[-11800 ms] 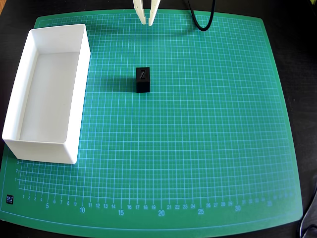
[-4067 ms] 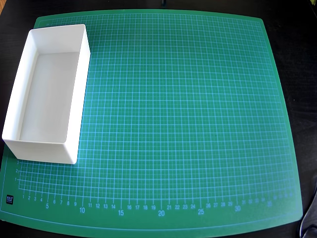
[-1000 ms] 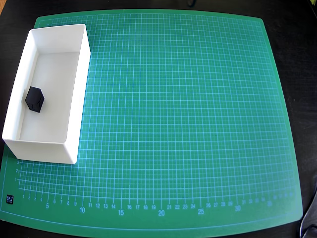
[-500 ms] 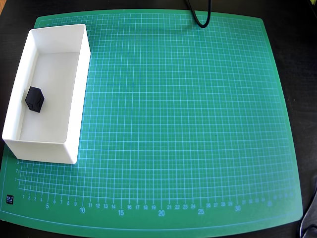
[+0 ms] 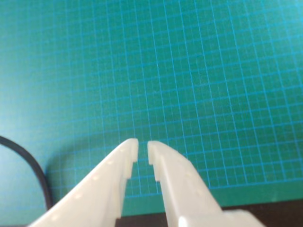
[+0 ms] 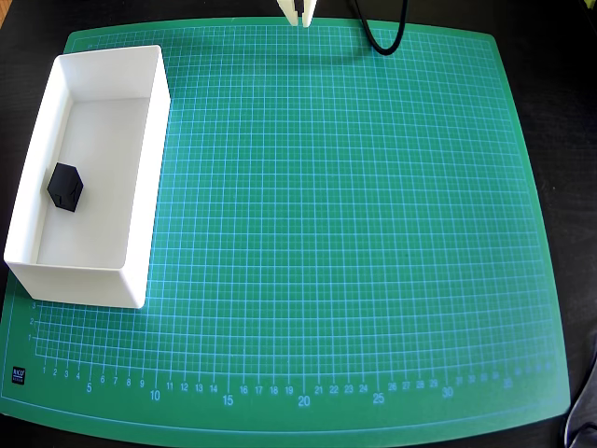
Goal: Grab the black cube and put it in the white bin
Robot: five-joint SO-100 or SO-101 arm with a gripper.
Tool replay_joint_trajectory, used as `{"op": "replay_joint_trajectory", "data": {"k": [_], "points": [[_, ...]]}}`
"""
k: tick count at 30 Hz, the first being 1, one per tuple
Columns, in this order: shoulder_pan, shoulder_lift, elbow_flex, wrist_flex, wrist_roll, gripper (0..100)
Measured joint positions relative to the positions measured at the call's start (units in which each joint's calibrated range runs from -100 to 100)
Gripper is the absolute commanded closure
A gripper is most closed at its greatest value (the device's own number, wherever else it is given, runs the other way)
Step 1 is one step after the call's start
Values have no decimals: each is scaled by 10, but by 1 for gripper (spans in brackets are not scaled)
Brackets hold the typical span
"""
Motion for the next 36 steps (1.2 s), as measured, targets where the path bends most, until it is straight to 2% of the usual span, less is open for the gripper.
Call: {"op": "replay_joint_trajectory", "data": {"k": [13, 21, 36], "points": [[0, 0, 2, 0, 2, 99], [36, 0, 2, 0, 70, 99], [83, 0, 2, 0, 82, 99]]}}
